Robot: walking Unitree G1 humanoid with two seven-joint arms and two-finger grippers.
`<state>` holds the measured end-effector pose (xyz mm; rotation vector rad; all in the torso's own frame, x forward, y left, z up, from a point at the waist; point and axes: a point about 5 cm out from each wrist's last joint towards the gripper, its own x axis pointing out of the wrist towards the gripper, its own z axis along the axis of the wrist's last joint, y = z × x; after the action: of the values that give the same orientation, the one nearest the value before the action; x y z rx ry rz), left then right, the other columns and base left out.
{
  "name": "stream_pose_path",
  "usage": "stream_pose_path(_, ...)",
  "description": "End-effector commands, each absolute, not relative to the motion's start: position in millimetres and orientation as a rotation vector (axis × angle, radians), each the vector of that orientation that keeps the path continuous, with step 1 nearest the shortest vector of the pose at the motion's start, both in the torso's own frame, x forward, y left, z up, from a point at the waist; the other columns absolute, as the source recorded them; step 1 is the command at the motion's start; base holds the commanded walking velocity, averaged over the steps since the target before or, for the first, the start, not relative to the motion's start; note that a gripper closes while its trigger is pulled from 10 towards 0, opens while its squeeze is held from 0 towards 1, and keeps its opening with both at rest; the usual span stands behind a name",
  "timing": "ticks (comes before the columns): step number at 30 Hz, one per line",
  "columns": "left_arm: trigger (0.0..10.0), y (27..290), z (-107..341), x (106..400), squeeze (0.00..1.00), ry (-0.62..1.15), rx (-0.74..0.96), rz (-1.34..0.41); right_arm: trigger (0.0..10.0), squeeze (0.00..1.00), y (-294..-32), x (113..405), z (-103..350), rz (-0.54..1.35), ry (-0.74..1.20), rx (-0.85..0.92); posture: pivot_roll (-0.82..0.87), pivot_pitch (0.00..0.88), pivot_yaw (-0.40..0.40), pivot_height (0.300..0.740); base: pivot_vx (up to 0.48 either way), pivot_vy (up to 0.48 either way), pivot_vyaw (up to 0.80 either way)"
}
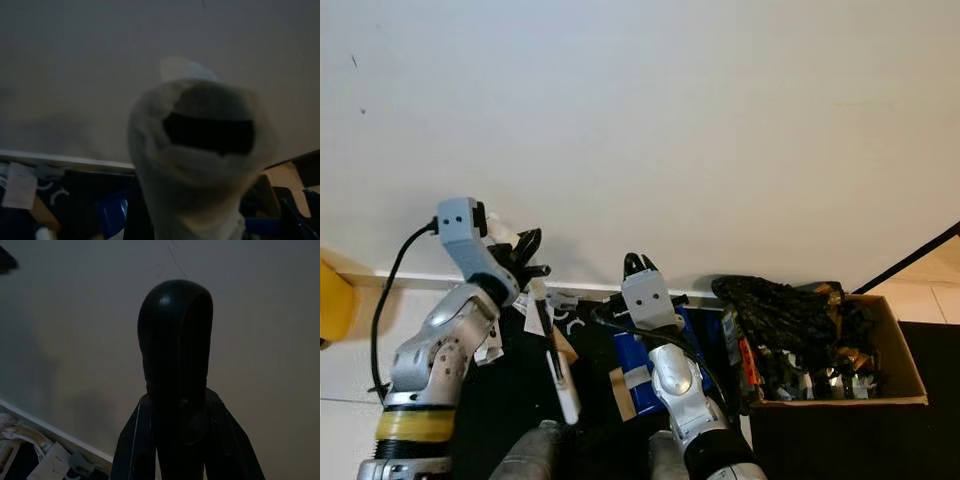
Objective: Sweep floor
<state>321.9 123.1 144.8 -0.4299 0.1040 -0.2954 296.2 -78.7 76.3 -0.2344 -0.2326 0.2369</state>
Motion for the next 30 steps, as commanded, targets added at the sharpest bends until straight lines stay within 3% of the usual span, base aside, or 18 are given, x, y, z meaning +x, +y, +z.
stream_pose_path(1,10.0,109,134,326,0.00,0.141,-0.461,-0.307,10.0,0.00,-72,289,63,0.247,-0.163,-0.180,0.17,0.195,-0.003,0.740,0.000,0.000,0.00)
stream_pose_path(12,10.0,101,91,336,0.00,0.272,-0.374,-0.348,10.0,0.00,-76,288,58,0.239,-0.145,-0.197,0.12,0.218,0.029,0.740,0.000,0.000,0.00)
stream_pose_path(18,10.0,107,97,343,0.00,0.213,-0.614,-0.296,10.0,0.00,-77,289,60,0.228,-0.154,-0.192,0.09,0.228,0.037,0.740,0.000,0.000,0.00)
stream_pose_path(21,10.0,104,104,349,0.00,0.130,-0.814,-0.326,10.0,0.00,-77,290,63,0.225,-0.164,-0.189,0.08,0.230,0.034,0.740,0.000,0.000,0.00)
stream_pose_path(30,10.0,88,107,348,0.00,0.118,-1.001,-0.435,10.0,0.00,-79,293,66,0.225,-0.173,-0.192,0.07,0.234,0.030,0.740,0.000,0.000,0.00)
